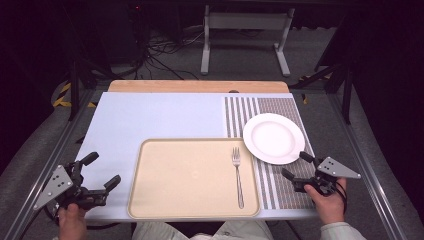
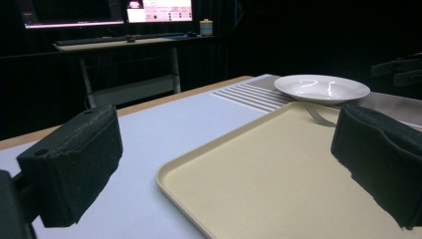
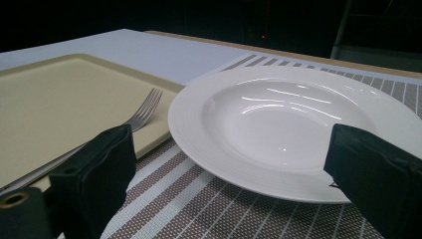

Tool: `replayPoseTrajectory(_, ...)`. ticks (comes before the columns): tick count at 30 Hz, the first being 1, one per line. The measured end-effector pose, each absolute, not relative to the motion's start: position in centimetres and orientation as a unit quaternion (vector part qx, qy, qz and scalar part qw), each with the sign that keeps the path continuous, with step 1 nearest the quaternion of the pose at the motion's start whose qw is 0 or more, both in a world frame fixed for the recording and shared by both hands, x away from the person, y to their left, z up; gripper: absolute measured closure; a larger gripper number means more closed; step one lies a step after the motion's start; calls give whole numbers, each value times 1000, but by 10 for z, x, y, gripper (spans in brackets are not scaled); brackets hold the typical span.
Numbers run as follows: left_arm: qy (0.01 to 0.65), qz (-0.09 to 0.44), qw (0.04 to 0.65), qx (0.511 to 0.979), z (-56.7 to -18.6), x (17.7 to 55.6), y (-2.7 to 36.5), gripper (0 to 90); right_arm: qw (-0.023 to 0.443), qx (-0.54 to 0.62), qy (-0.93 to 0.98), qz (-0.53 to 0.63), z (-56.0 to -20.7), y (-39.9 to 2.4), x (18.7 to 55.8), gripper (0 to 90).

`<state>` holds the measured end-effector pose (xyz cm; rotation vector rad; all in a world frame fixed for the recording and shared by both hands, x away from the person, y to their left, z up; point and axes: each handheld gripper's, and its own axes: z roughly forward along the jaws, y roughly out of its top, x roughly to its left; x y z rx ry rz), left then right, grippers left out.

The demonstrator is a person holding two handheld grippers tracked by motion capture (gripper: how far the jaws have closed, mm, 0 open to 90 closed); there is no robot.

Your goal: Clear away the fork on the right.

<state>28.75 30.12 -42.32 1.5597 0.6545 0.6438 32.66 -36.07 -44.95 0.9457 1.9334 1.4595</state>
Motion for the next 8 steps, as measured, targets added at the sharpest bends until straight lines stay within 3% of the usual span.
replayPoseTrajectory(8,285,280,616,679,-423,288,302,4,269,347,717,541,-449,-360,327,60)
